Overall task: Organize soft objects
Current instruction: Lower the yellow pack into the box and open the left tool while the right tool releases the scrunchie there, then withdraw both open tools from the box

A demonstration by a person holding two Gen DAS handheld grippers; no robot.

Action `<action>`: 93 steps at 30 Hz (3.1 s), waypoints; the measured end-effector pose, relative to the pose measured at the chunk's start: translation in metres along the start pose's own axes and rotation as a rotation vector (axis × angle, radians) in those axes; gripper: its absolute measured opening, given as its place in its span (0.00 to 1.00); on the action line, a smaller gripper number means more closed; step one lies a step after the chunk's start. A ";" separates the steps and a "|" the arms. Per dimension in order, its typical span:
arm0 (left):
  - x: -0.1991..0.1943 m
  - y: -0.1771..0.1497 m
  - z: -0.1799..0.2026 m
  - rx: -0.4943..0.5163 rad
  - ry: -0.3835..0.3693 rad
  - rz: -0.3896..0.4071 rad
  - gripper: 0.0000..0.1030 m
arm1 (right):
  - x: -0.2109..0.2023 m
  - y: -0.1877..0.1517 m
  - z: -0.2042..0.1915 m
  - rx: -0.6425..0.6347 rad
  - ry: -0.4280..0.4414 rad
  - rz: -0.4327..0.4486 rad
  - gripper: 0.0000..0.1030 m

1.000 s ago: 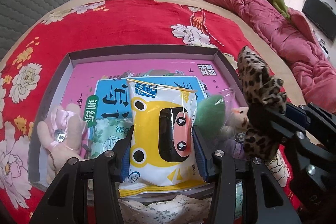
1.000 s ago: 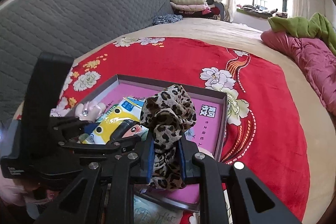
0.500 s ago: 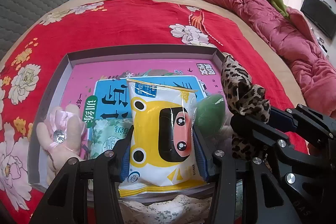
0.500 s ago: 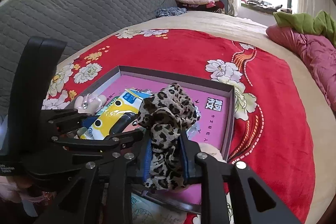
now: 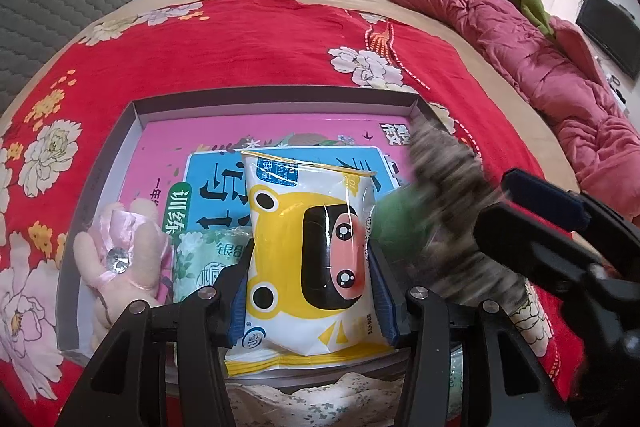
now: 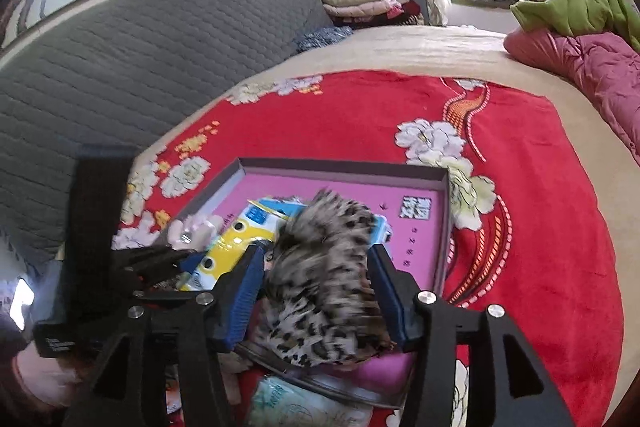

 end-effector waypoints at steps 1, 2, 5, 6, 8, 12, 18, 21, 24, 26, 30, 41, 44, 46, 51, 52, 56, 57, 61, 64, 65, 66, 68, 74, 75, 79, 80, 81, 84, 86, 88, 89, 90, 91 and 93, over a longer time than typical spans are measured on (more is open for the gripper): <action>0.000 0.000 0.000 -0.001 0.002 0.000 0.51 | -0.002 0.001 -0.001 -0.002 0.003 0.012 0.52; 0.000 0.000 0.000 -0.001 0.004 0.000 0.51 | -0.005 0.003 -0.002 -0.006 0.008 0.026 0.53; 0.000 0.000 -0.001 -0.002 0.007 -0.001 0.51 | -0.012 0.007 -0.002 -0.008 0.004 0.060 0.53; -0.001 0.000 -0.001 -0.003 0.007 -0.001 0.51 | -0.014 0.008 -0.001 -0.003 0.006 0.070 0.53; -0.001 0.000 -0.001 -0.005 0.007 -0.003 0.51 | -0.017 0.010 0.002 0.016 0.003 0.083 0.54; -0.003 0.001 -0.002 -0.011 0.006 -0.004 0.51 | -0.021 0.013 0.010 0.057 0.005 0.098 0.56; -0.002 0.002 -0.005 -0.024 0.007 -0.005 0.53 | -0.024 0.016 0.019 0.085 -0.017 0.117 0.57; -0.001 0.004 -0.005 -0.029 0.004 -0.008 0.55 | -0.025 0.016 0.021 0.083 -0.025 0.121 0.57; -0.002 0.005 -0.004 -0.026 0.003 -0.006 0.57 | -0.026 0.016 0.021 0.083 -0.025 0.122 0.57; -0.003 0.006 -0.004 -0.025 0.012 0.000 0.58 | -0.026 0.016 0.021 0.081 -0.026 0.125 0.57; -0.010 0.008 -0.005 -0.022 0.016 0.009 0.59 | -0.027 0.017 0.020 0.076 -0.025 0.133 0.57; -0.047 0.013 -0.018 -0.051 0.034 0.060 0.66 | -0.035 0.019 0.014 0.053 -0.012 0.156 0.65; -0.062 0.012 -0.023 -0.058 0.048 0.078 0.67 | -0.039 0.020 0.011 0.039 -0.012 0.171 0.65; -0.073 0.010 -0.027 -0.063 0.050 0.089 0.67 | -0.042 0.021 0.010 0.035 -0.005 0.181 0.66; -0.101 -0.004 -0.038 -0.056 0.066 0.105 0.68 | -0.051 0.021 0.006 0.005 -0.012 0.210 0.66; -0.108 -0.007 -0.042 -0.058 0.070 0.108 0.68 | -0.054 0.021 0.005 -0.001 -0.016 0.218 0.66; -0.127 -0.017 -0.058 -0.078 0.089 0.114 0.68 | -0.063 0.017 0.004 -0.027 -0.059 0.243 0.68; -0.131 -0.019 -0.060 -0.087 0.090 0.116 0.68 | -0.065 0.015 0.005 -0.030 -0.072 0.242 0.71; -0.146 -0.027 -0.066 -0.101 0.097 0.123 0.69 | -0.078 0.008 0.012 0.002 -0.091 0.253 0.72; -0.154 -0.030 -0.065 -0.096 0.101 0.130 0.69 | -0.090 0.002 0.014 0.009 -0.125 0.267 0.72; -0.156 -0.031 -0.064 -0.100 0.097 0.135 0.71 | -0.093 0.000 0.014 0.005 -0.137 0.268 0.72; -0.158 -0.031 -0.062 -0.101 0.093 0.138 0.72 | -0.095 -0.002 0.013 0.006 -0.144 0.265 0.72; -0.162 -0.032 -0.060 -0.104 0.086 0.148 0.72 | -0.097 -0.008 0.011 0.017 -0.149 0.260 0.72; -0.171 -0.038 -0.047 -0.087 0.060 0.154 0.73 | -0.097 -0.028 -0.005 0.006 -0.160 0.202 0.72; -0.171 -0.038 -0.045 -0.083 0.056 0.151 0.73 | -0.097 -0.031 -0.007 0.004 -0.158 0.197 0.72; -0.178 -0.044 -0.040 -0.069 0.048 0.161 0.73 | -0.104 -0.041 -0.018 -0.011 -0.157 0.184 0.72; -0.179 -0.046 -0.039 -0.068 0.041 0.159 0.73 | -0.106 -0.043 -0.020 -0.016 -0.156 0.182 0.72; -0.180 -0.048 -0.039 -0.067 0.039 0.159 0.73 | -0.108 -0.045 -0.022 -0.020 -0.156 0.182 0.72; -0.185 -0.052 -0.040 -0.067 0.034 0.162 0.73 | -0.114 -0.050 -0.026 -0.024 -0.157 0.180 0.72; -0.189 -0.054 -0.042 -0.073 0.031 0.167 0.73 | -0.116 -0.053 -0.028 -0.021 -0.157 0.174 0.72; -0.191 -0.057 -0.043 -0.076 0.029 0.169 0.73 | -0.117 -0.056 -0.030 -0.015 -0.151 0.162 0.72; -0.192 -0.058 -0.043 -0.077 0.030 0.169 0.73 | -0.117 -0.057 -0.031 -0.015 -0.153 0.157 0.72; -0.193 -0.059 -0.044 -0.081 0.033 0.172 0.73 | -0.118 -0.059 -0.031 -0.016 -0.155 0.153 0.72; -0.194 -0.061 -0.045 -0.085 0.034 0.170 0.73 | -0.120 -0.061 -0.032 -0.016 -0.157 0.148 0.72; -0.194 -0.064 -0.045 -0.089 0.029 0.164 0.73 | -0.121 -0.064 -0.033 -0.014 -0.157 0.140 0.72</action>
Point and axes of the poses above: each gripper's, at about its wrist camera, not at the fingertips, and x roughly the way its jaws point, z to its right, y to its top, the point moved 4 cm from there along x, roughly the way its jaws point, and after that the axes turned 1 degree about z, right-handed, at the moved point
